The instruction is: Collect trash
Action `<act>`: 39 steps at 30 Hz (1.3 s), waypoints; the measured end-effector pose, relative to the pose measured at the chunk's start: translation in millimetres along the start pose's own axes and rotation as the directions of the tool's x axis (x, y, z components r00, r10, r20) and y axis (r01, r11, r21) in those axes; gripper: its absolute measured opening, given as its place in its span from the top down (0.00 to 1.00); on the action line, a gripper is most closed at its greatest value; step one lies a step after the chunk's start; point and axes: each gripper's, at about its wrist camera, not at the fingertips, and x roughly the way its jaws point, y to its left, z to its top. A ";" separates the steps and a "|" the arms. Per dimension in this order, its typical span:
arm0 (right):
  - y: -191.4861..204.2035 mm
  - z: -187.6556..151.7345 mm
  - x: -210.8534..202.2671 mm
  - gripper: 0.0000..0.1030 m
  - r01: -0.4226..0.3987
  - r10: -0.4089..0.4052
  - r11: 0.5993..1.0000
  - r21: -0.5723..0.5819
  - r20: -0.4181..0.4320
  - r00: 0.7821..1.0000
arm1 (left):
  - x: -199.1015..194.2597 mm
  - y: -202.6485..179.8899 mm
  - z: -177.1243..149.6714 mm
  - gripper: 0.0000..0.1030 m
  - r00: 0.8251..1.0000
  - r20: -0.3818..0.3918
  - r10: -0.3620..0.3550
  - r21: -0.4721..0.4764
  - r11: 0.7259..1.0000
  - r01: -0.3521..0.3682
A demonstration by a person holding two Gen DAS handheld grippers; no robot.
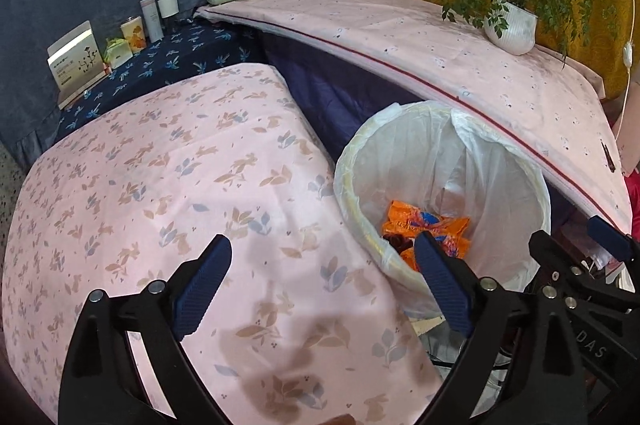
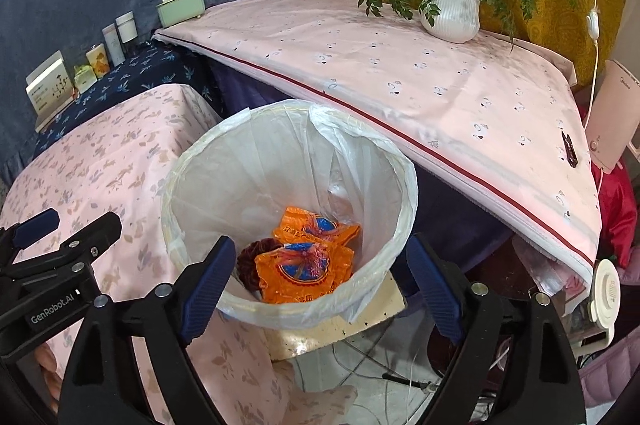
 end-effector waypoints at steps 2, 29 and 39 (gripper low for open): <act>0.9 -3.6 -0.7 0.17 0.000 0.000 1.000 -0.011 -0.011 1.000 | -1.8 2.3 -3.1 0.14 1.000 -0.004 0.010 -0.006 1.000 -0.010; 5.8 -20.5 -14.8 0.13 0.010 -0.011 0.999 -0.042 -0.024 1.000 | -15.3 -4.1 -21.0 0.11 0.999 -0.038 0.028 -0.014 0.999 -0.029; 4.3 -21.0 -13.0 0.13 0.005 -0.006 0.999 -0.042 -0.030 1.000 | -14.3 -5.2 -20.6 0.11 0.998 -0.043 0.036 -0.014 0.999 -0.036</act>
